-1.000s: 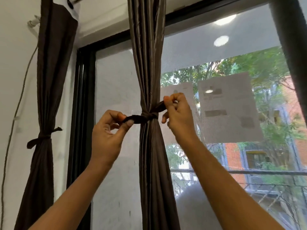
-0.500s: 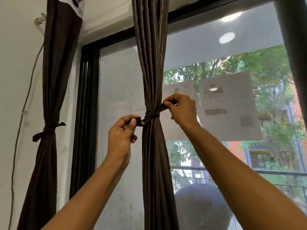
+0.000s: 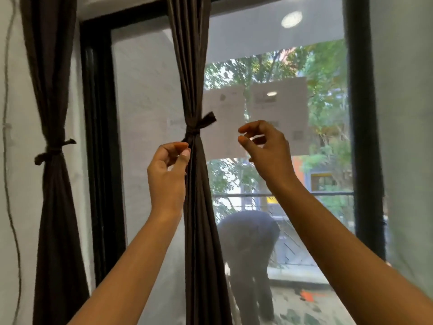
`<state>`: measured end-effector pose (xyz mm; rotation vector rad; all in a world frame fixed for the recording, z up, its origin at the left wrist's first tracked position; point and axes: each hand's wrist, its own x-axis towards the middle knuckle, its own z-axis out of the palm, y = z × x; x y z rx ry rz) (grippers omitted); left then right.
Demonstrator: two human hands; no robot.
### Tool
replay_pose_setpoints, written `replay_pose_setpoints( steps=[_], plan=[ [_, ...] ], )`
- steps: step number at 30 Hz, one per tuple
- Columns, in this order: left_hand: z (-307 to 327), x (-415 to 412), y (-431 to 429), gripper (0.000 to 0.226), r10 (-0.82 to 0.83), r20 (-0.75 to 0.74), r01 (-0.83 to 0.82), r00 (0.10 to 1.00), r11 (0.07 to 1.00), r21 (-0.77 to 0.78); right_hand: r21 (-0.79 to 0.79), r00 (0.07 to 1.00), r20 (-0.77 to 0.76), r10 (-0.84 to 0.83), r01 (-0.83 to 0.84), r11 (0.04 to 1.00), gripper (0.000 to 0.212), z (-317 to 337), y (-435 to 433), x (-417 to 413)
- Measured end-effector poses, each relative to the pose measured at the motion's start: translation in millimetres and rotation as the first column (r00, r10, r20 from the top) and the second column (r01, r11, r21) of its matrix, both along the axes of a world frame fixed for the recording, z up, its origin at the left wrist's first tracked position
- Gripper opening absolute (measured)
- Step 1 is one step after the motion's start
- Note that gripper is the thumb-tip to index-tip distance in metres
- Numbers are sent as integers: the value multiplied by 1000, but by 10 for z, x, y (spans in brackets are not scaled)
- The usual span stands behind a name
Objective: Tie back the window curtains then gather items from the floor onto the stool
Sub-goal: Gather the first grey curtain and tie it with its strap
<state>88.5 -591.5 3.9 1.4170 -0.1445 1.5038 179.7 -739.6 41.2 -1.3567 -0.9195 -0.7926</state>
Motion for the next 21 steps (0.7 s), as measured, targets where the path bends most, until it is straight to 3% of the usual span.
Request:
replay_pose_setpoints(
  steps=[4,8,15,18,21],
  plan=[
    [-338,-138,-649,11,-110,-95,118,989,989,87,-222,993,-27,-113,104,969,4,-464,-796,-429],
    [-150,6,-1489,15,-257,-210,298,943,935,193,-424,930,64,-363,354,833,6,-320,-1806,-572],
    [780,693,-2838,7,-239,-278,342,930,838,426,-234,591,224,-775,805,546,22,400,-3407,-123],
    [1269,1195,-3321,27,-124,-257,241,959,833,499,-197,456,194,-869,886,420,35,762,-4020,381],
    [1758,1672,-3773,52,84,-183,38,979,817,576,-156,374,75,-924,920,360,49,1187,-4625,884]
  ],
)
